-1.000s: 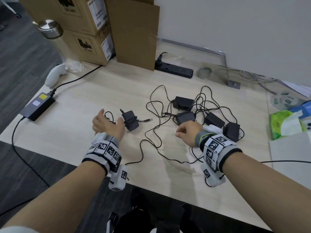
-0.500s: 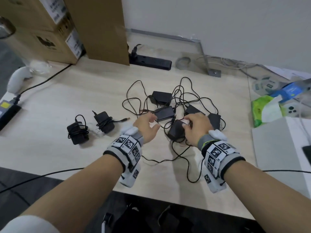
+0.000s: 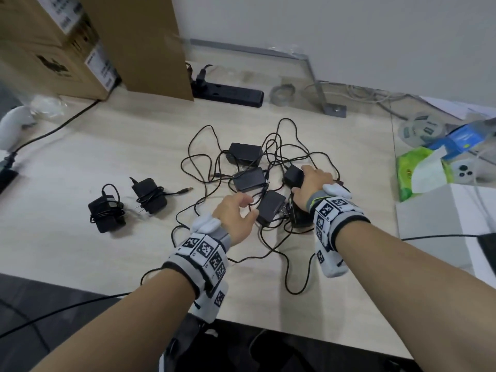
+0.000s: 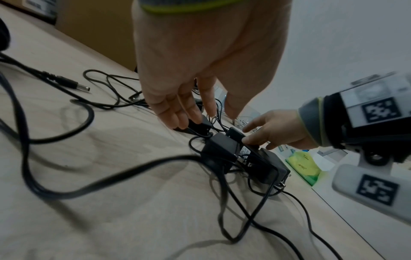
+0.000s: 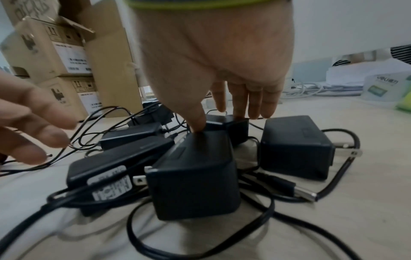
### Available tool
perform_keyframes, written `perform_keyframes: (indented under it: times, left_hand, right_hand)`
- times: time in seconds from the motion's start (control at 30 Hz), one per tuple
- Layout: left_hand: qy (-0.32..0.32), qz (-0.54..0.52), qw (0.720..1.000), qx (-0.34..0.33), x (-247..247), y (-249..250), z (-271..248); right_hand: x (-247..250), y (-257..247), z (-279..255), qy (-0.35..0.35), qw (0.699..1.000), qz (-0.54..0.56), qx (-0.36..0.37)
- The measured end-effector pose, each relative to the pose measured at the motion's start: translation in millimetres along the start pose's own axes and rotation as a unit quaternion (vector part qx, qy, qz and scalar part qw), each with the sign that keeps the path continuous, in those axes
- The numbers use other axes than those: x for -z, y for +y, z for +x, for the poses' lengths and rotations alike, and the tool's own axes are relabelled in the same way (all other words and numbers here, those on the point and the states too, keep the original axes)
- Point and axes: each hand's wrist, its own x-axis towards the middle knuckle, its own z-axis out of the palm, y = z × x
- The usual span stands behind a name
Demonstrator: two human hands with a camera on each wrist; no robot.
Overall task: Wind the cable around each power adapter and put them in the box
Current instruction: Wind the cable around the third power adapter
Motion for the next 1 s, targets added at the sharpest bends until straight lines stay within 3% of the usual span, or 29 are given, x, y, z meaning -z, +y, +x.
perform_keyframes:
  times: [0.23, 0.37, 0.57, 0.77, 0.83, 0.93, 1.0]
  left_hand:
    - [0.019, 0.015, 1.000, -0.002, 17, -1, -6]
    - [0.041, 0.010, 0.999, -0.020, 37, 10, 1]
    - [0.085, 0.020, 0.990, -0.109, 82, 55, 17]
    - [0.194, -0.002, 0.939, -0.284, 147, 110, 26]
    - [0.228, 0.020, 0.938, -0.261, 170, 124, 27]
    - [0.173, 0.112, 0.968, -0.141, 203, 140, 27]
    - [0.183, 0.196, 0.953, -0.143, 218, 149, 23]
  right_hand:
    - [5, -8, 9, -0.021, 1.000, 0.004, -0.020]
    - [19, -10, 1, 0.039, 0.998, 0.052, 0.005]
    - [73, -31, -31, 0.186, 0.953, 0.138, 0.193]
    - [140, -69, -55, 0.317, 0.879, 0.128, 0.333]
    - [157, -78, -60, 0.361, 0.852, 0.105, 0.365]
    - [179, -87, -63, 0.388, 0.837, 0.052, 0.382]
    - [190, -92, -64, 0.393, 0.828, 0.028, 0.398]
